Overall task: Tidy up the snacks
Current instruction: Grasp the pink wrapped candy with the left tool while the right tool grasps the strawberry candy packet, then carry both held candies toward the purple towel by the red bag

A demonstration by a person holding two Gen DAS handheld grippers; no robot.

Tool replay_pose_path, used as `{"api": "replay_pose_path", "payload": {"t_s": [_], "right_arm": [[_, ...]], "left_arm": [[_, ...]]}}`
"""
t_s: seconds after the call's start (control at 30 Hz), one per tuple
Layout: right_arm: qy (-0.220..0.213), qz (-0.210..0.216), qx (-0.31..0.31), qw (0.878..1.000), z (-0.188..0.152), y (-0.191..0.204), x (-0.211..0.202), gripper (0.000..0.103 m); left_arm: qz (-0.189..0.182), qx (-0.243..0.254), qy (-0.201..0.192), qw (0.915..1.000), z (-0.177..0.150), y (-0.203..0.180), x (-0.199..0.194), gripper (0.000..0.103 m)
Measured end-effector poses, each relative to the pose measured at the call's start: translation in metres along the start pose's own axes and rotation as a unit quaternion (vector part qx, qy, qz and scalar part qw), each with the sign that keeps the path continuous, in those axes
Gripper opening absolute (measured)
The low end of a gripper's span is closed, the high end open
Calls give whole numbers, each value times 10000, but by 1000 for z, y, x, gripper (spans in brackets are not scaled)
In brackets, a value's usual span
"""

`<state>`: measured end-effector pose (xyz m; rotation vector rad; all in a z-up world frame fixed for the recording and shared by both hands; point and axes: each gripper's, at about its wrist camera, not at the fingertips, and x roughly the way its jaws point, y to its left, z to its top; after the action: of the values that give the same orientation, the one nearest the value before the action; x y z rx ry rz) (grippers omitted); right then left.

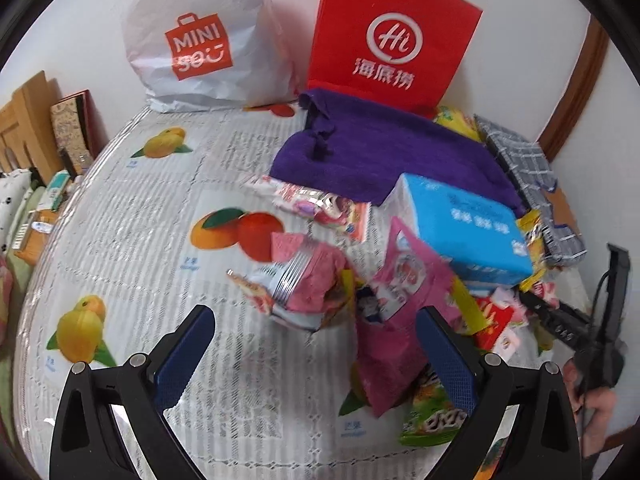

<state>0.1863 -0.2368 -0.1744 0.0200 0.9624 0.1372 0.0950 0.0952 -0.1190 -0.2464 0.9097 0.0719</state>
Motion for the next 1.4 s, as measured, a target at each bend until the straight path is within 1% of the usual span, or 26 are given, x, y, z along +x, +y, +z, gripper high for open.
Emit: {"api": "replay_pose_path", "payload": {"t_s": [0.07,0.17,0.27,0.37,0.43,0.5,0.57,0.63,0.7,0.73,0.83,0.87,0.93,0.97,1.03,1.13,1.23,1.4], "right_arm": [[-15,58,-57,10000,-1,1,-1,45],[5,70,-150,9999,-3,3,-5,38],[15,106,-135,9999,-6,1,-8,34],[15,109,-54,9999,-11,-3,-14,33],[44,120,-31,9999,-15,-5,-16,32],[75,109,-20,9999,-19,-5,-19,32],[95,79,-8,9999,-24,-6,-22,32],[117,62,10,9999,-28,-7,-25,32],[127,95,55,9999,-33,-8,-28,32],[119,105,65,9999,-35,-8,-29,32],[78,68,73,9999,-39,-5,-29,32],[53,67,80,9999,-40,-4,-29,33],[40,89,108,9999,-40,-4,-28,33],[45,100,128,9999,-39,-4,-28,32],[50,144,115,9998,-38,-2,-30,31],[-39,138,48,9999,-38,2,-39,30],[-113,175,-14,9998,-40,7,-49,30],[-248,236,-30,9994,-43,11,-67,29]], "left_arm": [[63,-14,-43,10000,3,1,0,101],[56,-83,-73,9999,9,8,2,101],[177,-199,-84,9996,18,18,7,100],[244,-169,-15,9996,27,18,17,96],[221,-68,48,9997,31,14,25,94],[126,11,137,9998,34,10,36,90],[129,36,232,9996,35,7,47,84],[69,64,400,9992,35,6,59,76],[-141,102,560,9983,33,5,67,75],[-188,112,600,9980,31,5,69,70],[-315,124,627,9975,25,6,72,59],[-359,120,610,9974,23,6,71,52],[-385,127,572,9975,20,7,67,50],[-349,164,534,9978,18,5,64,46],[-285,208,453,9984,14,7,56,46],[-242,118,354,9990,13,14,45,46],[-265,-37,273,9993,11,23,32,46],[-308,-64,150,9994,4,23,13,46]]}}
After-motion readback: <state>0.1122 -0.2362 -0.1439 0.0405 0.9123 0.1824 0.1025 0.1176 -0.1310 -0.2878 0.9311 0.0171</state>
